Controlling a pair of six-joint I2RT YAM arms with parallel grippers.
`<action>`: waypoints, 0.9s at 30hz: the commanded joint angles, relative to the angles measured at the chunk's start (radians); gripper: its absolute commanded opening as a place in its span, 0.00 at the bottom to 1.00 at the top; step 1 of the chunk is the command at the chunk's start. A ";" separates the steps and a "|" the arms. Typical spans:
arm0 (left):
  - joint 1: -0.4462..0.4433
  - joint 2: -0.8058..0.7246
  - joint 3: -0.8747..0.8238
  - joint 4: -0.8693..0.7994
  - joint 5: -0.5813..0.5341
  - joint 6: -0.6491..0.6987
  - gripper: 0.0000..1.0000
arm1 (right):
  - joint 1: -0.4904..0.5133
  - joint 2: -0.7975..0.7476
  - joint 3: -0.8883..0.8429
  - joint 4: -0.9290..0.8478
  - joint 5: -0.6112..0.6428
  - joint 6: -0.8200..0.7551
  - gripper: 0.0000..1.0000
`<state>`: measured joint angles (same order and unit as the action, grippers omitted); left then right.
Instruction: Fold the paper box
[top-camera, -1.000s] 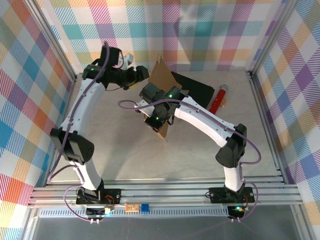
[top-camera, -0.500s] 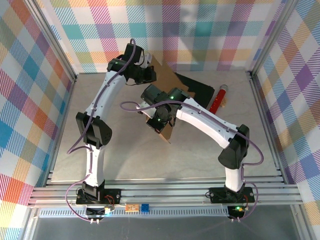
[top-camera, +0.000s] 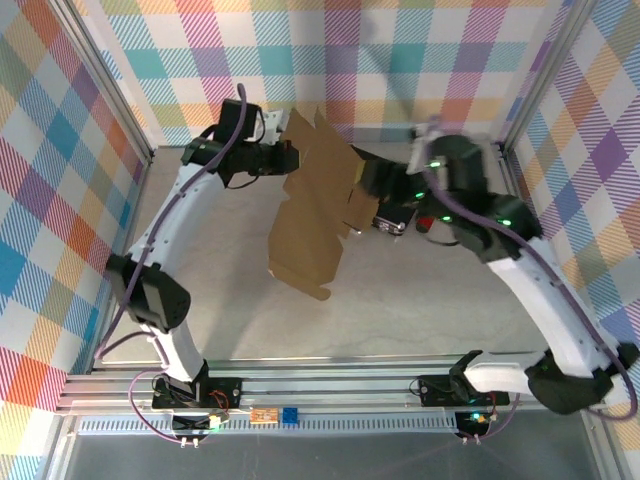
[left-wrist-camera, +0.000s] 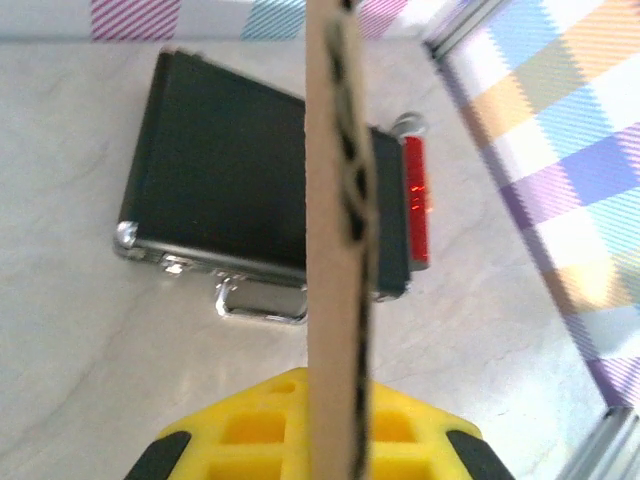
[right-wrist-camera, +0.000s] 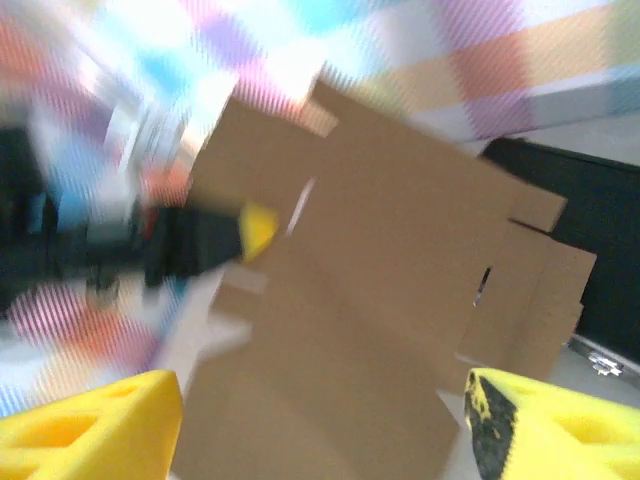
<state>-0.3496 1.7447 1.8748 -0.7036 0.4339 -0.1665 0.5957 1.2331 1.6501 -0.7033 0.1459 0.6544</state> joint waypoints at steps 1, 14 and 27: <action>0.009 -0.051 -0.092 0.179 0.116 0.006 0.00 | -0.110 0.073 -0.071 0.123 -0.124 0.540 0.71; 0.009 -0.203 -0.331 0.325 0.184 0.133 0.00 | -0.288 0.518 0.280 0.012 -0.579 1.280 0.75; -0.003 -0.314 -0.467 0.396 0.129 0.245 0.00 | -0.342 0.643 0.208 0.132 -0.890 1.417 0.76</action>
<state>-0.3485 1.4593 1.4139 -0.3531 0.5697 0.0303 0.2607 1.8687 1.8923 -0.6067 -0.6518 1.9923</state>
